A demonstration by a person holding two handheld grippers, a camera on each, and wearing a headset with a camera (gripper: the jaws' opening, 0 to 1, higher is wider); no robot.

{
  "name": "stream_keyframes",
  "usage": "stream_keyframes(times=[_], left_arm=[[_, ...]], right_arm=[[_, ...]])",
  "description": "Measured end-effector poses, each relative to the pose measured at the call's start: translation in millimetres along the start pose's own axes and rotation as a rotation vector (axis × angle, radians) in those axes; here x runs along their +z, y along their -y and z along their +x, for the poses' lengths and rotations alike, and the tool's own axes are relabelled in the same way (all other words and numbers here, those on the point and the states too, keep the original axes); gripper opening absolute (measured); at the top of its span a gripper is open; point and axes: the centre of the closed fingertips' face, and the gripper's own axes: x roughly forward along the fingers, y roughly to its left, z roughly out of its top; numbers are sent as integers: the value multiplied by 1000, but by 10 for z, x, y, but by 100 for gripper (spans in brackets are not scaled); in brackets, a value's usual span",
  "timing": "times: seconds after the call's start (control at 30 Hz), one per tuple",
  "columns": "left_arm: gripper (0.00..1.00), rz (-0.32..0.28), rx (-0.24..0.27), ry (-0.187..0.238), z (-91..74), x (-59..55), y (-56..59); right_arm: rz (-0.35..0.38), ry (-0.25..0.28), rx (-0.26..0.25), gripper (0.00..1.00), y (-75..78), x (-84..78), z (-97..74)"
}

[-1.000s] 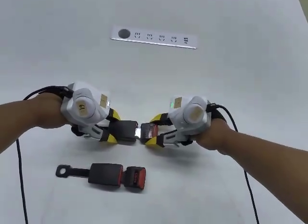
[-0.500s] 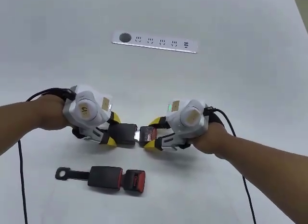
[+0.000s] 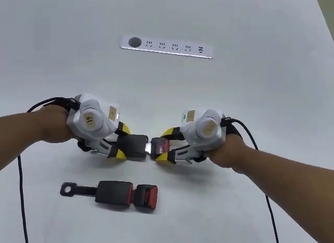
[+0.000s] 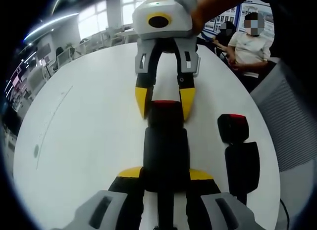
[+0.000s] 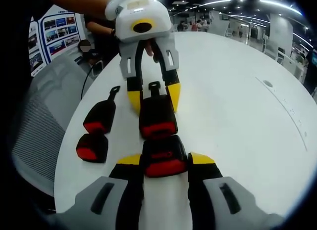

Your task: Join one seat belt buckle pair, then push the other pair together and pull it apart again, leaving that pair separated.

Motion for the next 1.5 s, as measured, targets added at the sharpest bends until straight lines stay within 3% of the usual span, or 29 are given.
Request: stream_keyframes(times=[0.77,1.03,1.3,1.5], left_arm=[[33,6,-6,8,-3,-4,-1],[33,19,-15,5,-6,-12,7],[33,20,-16,3,-5,-5,18],[33,17,-16,5,-3,-19,13]], right_arm=[[15,9,-16,33,4,-20,9],[38,30,-30,33,-34,-112,-122],[33,37,-33,32,-41,-115,-126],[60,57,-52,33,-40,-219,-237]])
